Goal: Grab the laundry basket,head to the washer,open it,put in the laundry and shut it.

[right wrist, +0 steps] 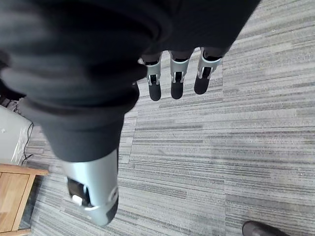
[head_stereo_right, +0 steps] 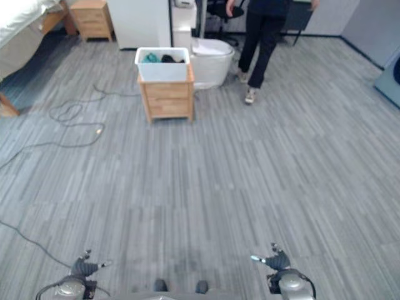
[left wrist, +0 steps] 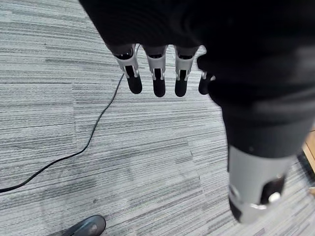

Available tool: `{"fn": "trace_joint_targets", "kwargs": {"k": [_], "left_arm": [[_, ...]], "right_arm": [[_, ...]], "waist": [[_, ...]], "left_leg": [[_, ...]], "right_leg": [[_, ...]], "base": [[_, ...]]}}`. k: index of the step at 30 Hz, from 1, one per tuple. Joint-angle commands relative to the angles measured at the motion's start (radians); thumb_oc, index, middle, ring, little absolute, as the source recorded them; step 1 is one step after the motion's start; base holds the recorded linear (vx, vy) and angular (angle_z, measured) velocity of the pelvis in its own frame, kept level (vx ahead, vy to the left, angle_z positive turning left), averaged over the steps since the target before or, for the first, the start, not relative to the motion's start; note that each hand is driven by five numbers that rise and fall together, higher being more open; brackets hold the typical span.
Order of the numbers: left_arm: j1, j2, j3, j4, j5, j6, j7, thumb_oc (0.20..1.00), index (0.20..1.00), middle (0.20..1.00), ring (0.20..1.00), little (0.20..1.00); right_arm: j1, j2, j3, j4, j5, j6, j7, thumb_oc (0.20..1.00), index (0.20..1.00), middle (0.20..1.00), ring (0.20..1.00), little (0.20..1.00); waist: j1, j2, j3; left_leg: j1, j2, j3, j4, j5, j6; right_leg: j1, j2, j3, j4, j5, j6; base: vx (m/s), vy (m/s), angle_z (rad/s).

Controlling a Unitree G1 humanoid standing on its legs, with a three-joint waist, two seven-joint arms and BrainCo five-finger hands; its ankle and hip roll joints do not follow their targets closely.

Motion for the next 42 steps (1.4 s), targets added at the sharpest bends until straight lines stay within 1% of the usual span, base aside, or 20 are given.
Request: {"fn": "trace_joint_targets", "kwargs": {"k": [1, 8, 9, 15, 17, 19, 21, 23, 24, 26, 29, 31, 34, 35, 36, 37, 38, 39, 40, 42], "left_arm": [[-0.015, 0.012, 0.035, -0.023, -0.021, -0.04, 0.016, 1.0, 1.0, 1.0, 1.0, 1.0], [0.0, -0.005, 0.031, -0.056, -0.044, -0.033, 0.011, 1.0, 1.0, 1.0, 1.0, 1.0], [-0.007, 0.001, 0.033, -0.054, -0.043, -0.035, 0.018, 1.0, 1.0, 1.0, 1.0, 1.0], [-0.024, 0.022, 0.031, -0.08, -0.05, -0.037, 0.025, 1.0, 1.0, 1.0, 1.0, 1.0], [-0.03, 0.03, 0.029, -0.087, -0.049, -0.039, 0.025, 1.0, 1.0, 1.0, 1.0, 1.0], [-0.042, 0.044, 0.03, -0.104, -0.046, -0.037, 0.025, 1.0, 1.0, 1.0, 1.0, 1.0], [-0.048, 0.048, 0.031, -0.104, -0.047, -0.037, 0.027, 1.0, 1.0, 1.0, 1.0, 1.0], [-0.051, 0.04, 0.028, -0.105, -0.057, -0.038, 0.033, 1.0, 1.0, 1.0, 1.0, 1.0], [-0.051, 0.04, 0.028, -0.105, -0.057, -0.038, 0.033, 1.0, 1.0, 1.0, 1.0, 1.0], [-0.055, 0.031, 0.018, -0.094, -0.063, -0.038, 0.034, 1.0, 1.0, 1.0, 1.0, 1.0], [-0.06, 0.017, 0.005, -0.087, -0.057, -0.038, 0.028, 1.0, 1.0, 1.0, 1.0, 1.0], [-0.062, 0.013, -0.001, -0.082, -0.051, -0.038, 0.026, 1.0, 1.0, 1.0, 1.0, 1.0], [-0.058, 0.01, -0.014, -0.085, -0.035, -0.04, 0.014, 1.0, 1.0, 1.0, 1.0, 1.0], [-0.051, 0.001, -0.023, -0.078, -0.021, -0.04, 0.009, 1.0, 1.0, 1.0, 1.0, 1.0], [-0.051, 0.0, -0.023, -0.078, -0.021, -0.04, 0.009, 1.0, 1.0, 1.0, 1.0, 1.0], [-0.033, -0.013, -0.03, -0.079, -0.015, -0.037, -0.002, 1.0, 1.0, 1.0, 1.0, 1.0], [-0.025, -0.021, -0.034, -0.068, -0.011, -0.036, -0.006, 1.0, 1.0, 1.0, 1.0, 1.0], [-0.025, -0.021, -0.034, -0.068, -0.011, -0.036, -0.006, 1.0, 1.0, 1.0, 1.0, 1.0], [-0.023, -0.026, -0.034, -0.066, -0.015, -0.034, -0.008, 1.0, 1.0, 1.0, 1.0, 1.0], [-0.038, -0.036, -0.043, -0.046, -0.023, -0.035, -0.002, 1.0, 1.0, 1.0, 1.0, 1.0]], "right_arm": [[-0.02, -0.009, -0.02, -0.039, -0.006, -0.027, -0.013, 1.0, 1.0, 1.0, 1.0, 1.0], [-0.02, -0.002, -0.014, -0.052, -0.019, -0.017, -0.011, 1.0, 1.0, 1.0, 1.0, 1.0], [-0.034, -0.003, -0.006, -0.061, -0.022, -0.015, -0.015, 1.0, 1.0, 1.0, 1.0, 1.0], [-0.067, -0.004, 0.005, -0.073, -0.027, -0.011, -0.02, 1.0, 1.0, 1.0, 1.0, 1.0], [-0.074, 0.0, 0.007, -0.08, -0.027, -0.012, -0.022, 1.0, 1.0, 1.0, 1.0, 1.0], [-0.083, 0.003, 0.014, -0.093, -0.026, -0.013, -0.019, 1.0, 1.0, 1.0, 1.0, 1.0], [-0.087, 0.005, 0.016, -0.098, -0.024, -0.015, -0.02, 1.0, 1.0, 1.0, 1.0, 1.0], [-0.092, 0.002, 0.027, -0.11, -0.027, -0.015, -0.02, 1.0, 1.0, 1.0, 1.0, 1.0], [-0.092, 0.002, 0.027, -0.11, -0.027, -0.015, -0.02, 1.0, 1.0, 1.0, 1.0, 1.0], [-0.095, -0.004, 0.032, -0.113, -0.025, -0.014, -0.02, 1.0, 1.0, 1.0, 1.0, 1.0], [-0.084, -0.01, 0.035, -0.117, -0.032, -0.013, -0.023, 1.0, 1.0, 1.0, 1.0, 1.0], [-0.079, -0.011, 0.035, -0.112, -0.036, -0.013, -0.023, 1.0, 1.0, 1.0, 1.0, 1.0], [-0.06, -0.014, 0.029, -0.111, -0.037, -0.011, -0.019, 1.0, 1.0, 1.0, 1.0, 1.0], [-0.054, -0.017, 0.026, -0.101, -0.038, -0.013, -0.019, 1.0, 1.0, 1.0, 1.0, 1.0], [-0.054, -0.017, 0.026, -0.101, -0.038, -0.014, -0.019, 1.0, 1.0, 1.0, 1.0, 1.0], [-0.044, -0.026, 0.021, -0.096, -0.039, -0.013, -0.017, 1.0, 1.0, 1.0, 1.0, 1.0], [-0.036, -0.034, 0.016, -0.094, -0.036, -0.017, -0.014, 1.0, 1.0, 1.0, 1.0, 1.0], [-0.035, -0.034, 0.016, -0.094, -0.036, -0.017, -0.014, 1.0, 1.0, 1.0, 1.0, 1.0], [-0.037, -0.037, 0.015, -0.088, -0.032, -0.017, -0.017, 1.0, 1.0, 1.0, 1.0, 1.0], [-0.054, -0.04, 0.027, -0.07, -0.024, -0.015, -0.021, 1.0, 1.0, 1.0, 1.0, 1.0]], "waist": [[-0.008, -0.03, -0.031], [-0.002, -0.03, -0.017], [0.004, -0.034, -0.003], [0.018, -0.039, 0.021], [0.02, -0.041, 0.028], [0.018, -0.04, 0.051], [0.018, -0.04, 0.058], [0.015, -0.03, 0.083], [0.014, -0.029, 0.084], [0.003, -0.023, 0.095], [-0.016, -0.025, 0.11], [-0.024, -0.023, 0.114], [-0.035, -0.025, 0.106], [-0.038, -0.02, 0.089], [-0.039, -0.019, 0.089], [-0.044, -0.001, 0.071], [-0.049, 0.012, 0.054], [-0.05, 0.013, 0.054], [-0.047, 0.013, 0.052], [-0.041, 0.005, 0.065]], "left_leg": [[0.03, 0.027, -0.026, -0.006, -0.071, -0.063], [0.033, 0.017, -0.019, 0.002, -0.087, -0.045], [0.002, 0.008, -0.018, 0.051, -0.11, -0.033], [-0.065, -0.012, -0.017, 0.127, -0.15, -0.006], [-0.078, -0.021, -0.022, 0.141, -0.162, 0.004], [-0.08, -0.028, -0.037, 0.158, -0.179, 0.018], [-0.077, -0.03, -0.041, 0.165, -0.189, 0.021], [-0.027, -0.042, -0.047, 0.149, -0.211, 0.027], [-0.025, -0.042, -0.048, 0.149, -0.211, 0.027], [0.006, -0.05, -0.061, 0.134, -0.221, 0.025], [0.062, -0.065, -0.088, 0.12, -0.246, 0.013], [0.076, -0.066, -0.097, 0.123, -0.256, 0.008], [0.099, -0.077, -0.124, 0.133, -0.282, 0.003], [0.111, -0.077, -0.127, 0.145, -0.294, -0.011], [0.111, -0.076, -0.128, 0.146, -0.294, -0.011], [0.109, -0.06, -0.118, 0.184, -0.29, -0.033], [0.099, -0.033, -0.094, 0.258, -0.247, -0.077], [0.098, -0.031, -0.095, 0.261, -0.249, -0.078], [0.075, -0.012, -0.083, 0.322, -0.208, -0.099], [-0.003, 0.01, -0.062, 0.413, -0.175, -0.099]], "right_leg": [[-0.015, -0.052, 0.007, 0.022, -0.062, 0.108], [-0.024, -0.061, 0.018, 0.045, -0.073, 0.113], [-0.048, -0.073, 0.032, 0.076, -0.076, 0.118], [-0.111, -0.095, 0.049, 0.153, -0.08, 0.134], [-0.137, -0.099, 0.056, 0.196, -0.087, 0.142], [-0.186, -0.101, 0.054, 0.326, -0.095, 0.153], [-0.211, -0.1, 0.05, 0.371, -0.098, 0.154], [-0.296, -0.099, 0.022, 0.399, -0.058, 0.143], [-0.294, -0.099, 0.021, 0.399, -0.059, 0.143], [-0.334, -0.096, -0.003, 0.346, -0.035, 0.14], [-0.381, -0.101, -0.04, 0.208, 0.007, 0.154], [-0.387, -0.103, -0.05, 0.182, 0.02, 0.158], [-0.372, -0.101, -0.029, 0.156, 0.026, 0.159], [-0.354, -0.099, -0.02, 0.156, 0.041, 0.144], [-0.353, -0.098, -0.021, 0.156, 0.041, 0.144], [-0.33, -0.094, -0.042, 0.151, 0.04, 0.132], [-0.291, -0.081, -0.061, 0.138, 0.019, 0.115], [-0.29, -0.08, -0.062, 0.137, 0.02, 0.114], [-0.264, -0.076, -0.072, 0.128, 0.004, 0.105], [-0.232, -0.076, -0.068, 0.109, -0.015, 0.09]], "base": [[0.04, 0.007, -0.01], [0.06, 0.044, -0.06], [0.05, 0.131, -0.13], [0.03, 0.12, -0.26], [0.06, 0.119, -0.12], [0.07, 0.127, -0.05], [0.06, 0.065, 0.0], [0.24, 0.07, 0.04], [0.26, 0.039, 0.02], [0.19, -0.02, 0.07], [0.27, -0.086, 0.3], [0.22, -0.112, 0.43], [0.22, -0.135, 0.53], [0.17, -0.105, 0.78], [0.32, -0.207, 0.91], [0.34, -0.213, 0.64], [0.34, -0.215, 0.44], [0.25, -0.17, 0.23], [0.09, -0.091, 0.1], [0.1, -0.104, -0.04]]}}
